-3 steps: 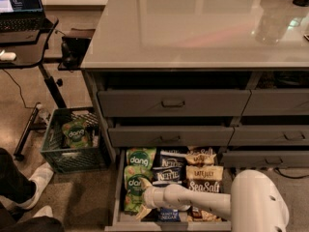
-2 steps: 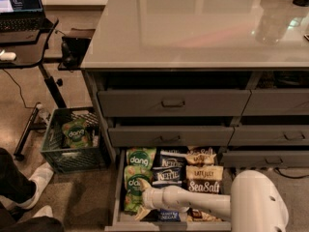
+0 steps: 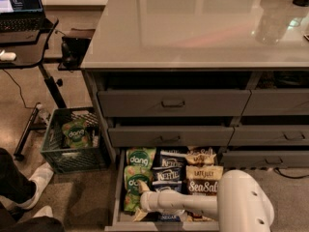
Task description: Pick green rice chip bag from bottom drawer and place on counter
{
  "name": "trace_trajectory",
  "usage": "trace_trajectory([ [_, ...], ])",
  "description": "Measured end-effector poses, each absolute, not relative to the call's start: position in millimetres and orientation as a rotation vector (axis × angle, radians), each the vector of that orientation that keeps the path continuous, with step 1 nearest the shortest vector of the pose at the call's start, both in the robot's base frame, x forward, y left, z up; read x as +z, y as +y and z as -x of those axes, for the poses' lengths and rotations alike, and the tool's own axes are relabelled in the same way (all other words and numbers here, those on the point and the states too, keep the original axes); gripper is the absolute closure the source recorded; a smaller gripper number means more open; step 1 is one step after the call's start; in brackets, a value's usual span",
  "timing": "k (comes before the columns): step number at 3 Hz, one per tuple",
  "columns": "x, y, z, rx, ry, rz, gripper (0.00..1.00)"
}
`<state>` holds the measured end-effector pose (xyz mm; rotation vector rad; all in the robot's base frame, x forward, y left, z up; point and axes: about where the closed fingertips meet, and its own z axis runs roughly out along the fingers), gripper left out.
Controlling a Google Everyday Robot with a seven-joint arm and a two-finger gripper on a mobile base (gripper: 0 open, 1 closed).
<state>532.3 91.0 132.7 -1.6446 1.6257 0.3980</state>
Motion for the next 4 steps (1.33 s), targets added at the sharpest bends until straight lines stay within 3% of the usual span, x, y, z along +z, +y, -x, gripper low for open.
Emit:
trace_trajectory([
  [1,122.5,93.5,-537.4,0.378,1.643,1.638,0.00],
  [2,125.2,93.5,-537.4,0.378,1.643,1.638,0.19],
  [4,125.2,93.6,-537.3,0.378,1.643,1.638,0.65],
])
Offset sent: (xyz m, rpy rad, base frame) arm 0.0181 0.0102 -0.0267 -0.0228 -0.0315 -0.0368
